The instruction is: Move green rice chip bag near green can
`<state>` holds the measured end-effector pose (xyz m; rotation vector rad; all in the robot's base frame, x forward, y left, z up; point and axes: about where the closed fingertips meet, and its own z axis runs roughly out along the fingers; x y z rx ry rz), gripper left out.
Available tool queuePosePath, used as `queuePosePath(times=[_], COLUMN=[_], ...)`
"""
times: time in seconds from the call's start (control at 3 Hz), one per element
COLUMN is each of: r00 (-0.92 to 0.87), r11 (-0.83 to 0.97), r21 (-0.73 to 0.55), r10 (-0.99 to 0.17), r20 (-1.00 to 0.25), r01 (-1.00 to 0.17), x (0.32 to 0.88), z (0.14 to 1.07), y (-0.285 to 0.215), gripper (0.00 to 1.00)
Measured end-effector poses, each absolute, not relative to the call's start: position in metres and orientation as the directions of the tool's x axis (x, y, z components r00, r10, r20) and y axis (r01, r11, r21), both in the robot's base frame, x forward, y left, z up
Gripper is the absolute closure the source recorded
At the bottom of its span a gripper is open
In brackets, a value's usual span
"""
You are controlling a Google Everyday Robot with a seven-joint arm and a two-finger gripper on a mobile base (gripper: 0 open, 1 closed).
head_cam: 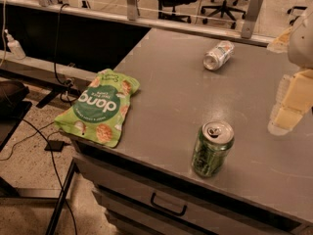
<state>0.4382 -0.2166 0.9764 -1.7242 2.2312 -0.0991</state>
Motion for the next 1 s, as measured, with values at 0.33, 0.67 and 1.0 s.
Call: queuePosePath(times=[0.33,0.67,1.0], r00=[-0.221,-0.160,0.006], r11=[0.270,0.222,0.081], r21=[-0.247,-0.274,-0.355], r10=[-0.953,-0.960,-0.972], r20=[-0.207,-0.231,-0.236], r01=[-0.931,-0.936,-0.932], x=[0.438,0.453,0.486], z=[0.976,0.979,0.993], y=[-0.217,-0.206,-0.172], gripper=[0.00,0.00,0.00])
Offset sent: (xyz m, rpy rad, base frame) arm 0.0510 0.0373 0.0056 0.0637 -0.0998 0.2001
